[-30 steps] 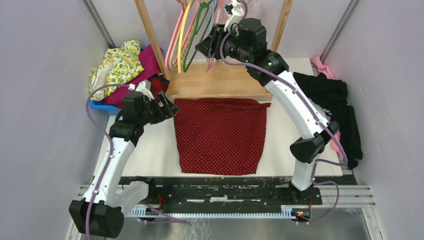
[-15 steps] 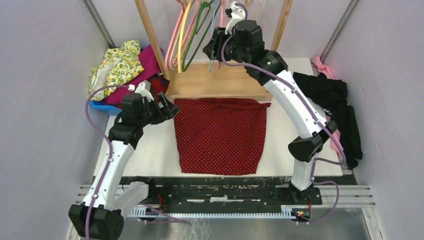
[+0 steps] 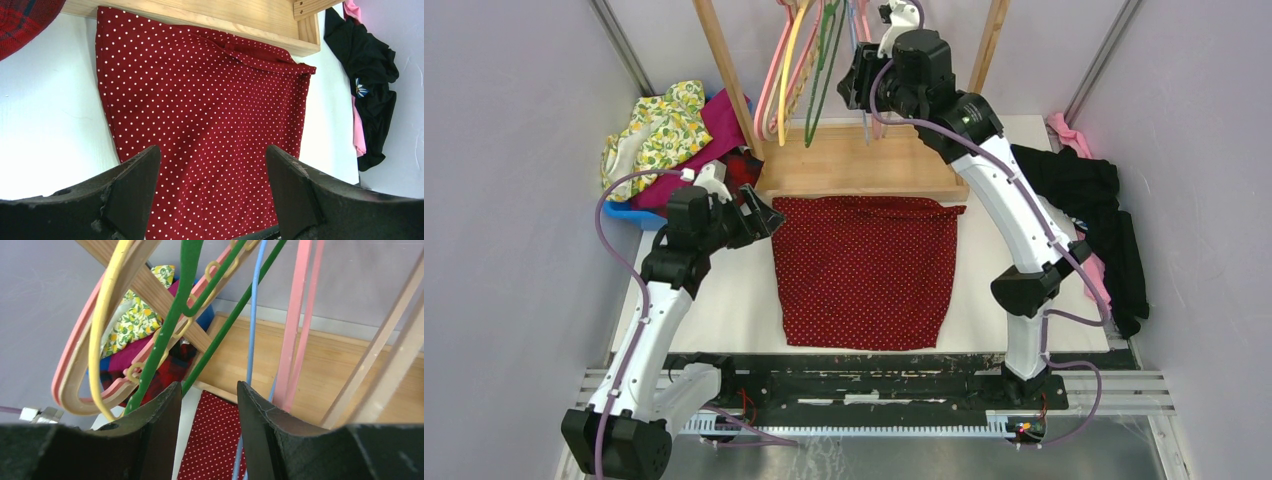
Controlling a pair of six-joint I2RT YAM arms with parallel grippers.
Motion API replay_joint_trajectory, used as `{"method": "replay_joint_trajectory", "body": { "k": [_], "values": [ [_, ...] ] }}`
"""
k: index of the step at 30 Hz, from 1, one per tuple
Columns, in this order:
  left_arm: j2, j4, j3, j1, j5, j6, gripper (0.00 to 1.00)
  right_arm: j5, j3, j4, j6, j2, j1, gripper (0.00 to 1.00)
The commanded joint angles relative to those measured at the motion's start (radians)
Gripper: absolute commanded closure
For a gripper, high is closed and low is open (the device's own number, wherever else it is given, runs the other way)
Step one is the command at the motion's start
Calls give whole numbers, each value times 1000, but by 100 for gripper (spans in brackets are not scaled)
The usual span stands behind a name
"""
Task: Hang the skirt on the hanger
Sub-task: Pick up the hanger from the clothesline.
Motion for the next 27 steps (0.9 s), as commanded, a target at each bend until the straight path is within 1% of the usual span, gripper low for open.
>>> {"method": "replay_joint_trajectory", "body": {
  "k": [1, 6, 10, 11, 14, 22, 27],
  "values": [
    [-19, 40, 12, 5, 28, -16, 17, 78, 77, -27, -42, 39, 6, 50],
    [-17, 35, 25, 5, 30, -11, 17, 106, 83, -33, -56, 60, 3, 50],
    [-16, 33, 27, 5, 29, -9, 17, 123, 77, -40, -67, 59, 4, 57],
    [-16, 33, 27, 5, 29, -8, 17, 126, 79, -42, -73, 56, 4, 57],
    [-15, 35, 25, 5, 29, -6, 17, 128, 63, -41, -90, 32, 3, 52],
    [-9, 50, 16, 5, 36, -9, 17, 145, -74, 3, -118, -94, 4, 51],
    [-9, 57, 11, 5, 42, -15, 18, 156, -133, 19, -130, -157, 4, 50]
  ]
}}
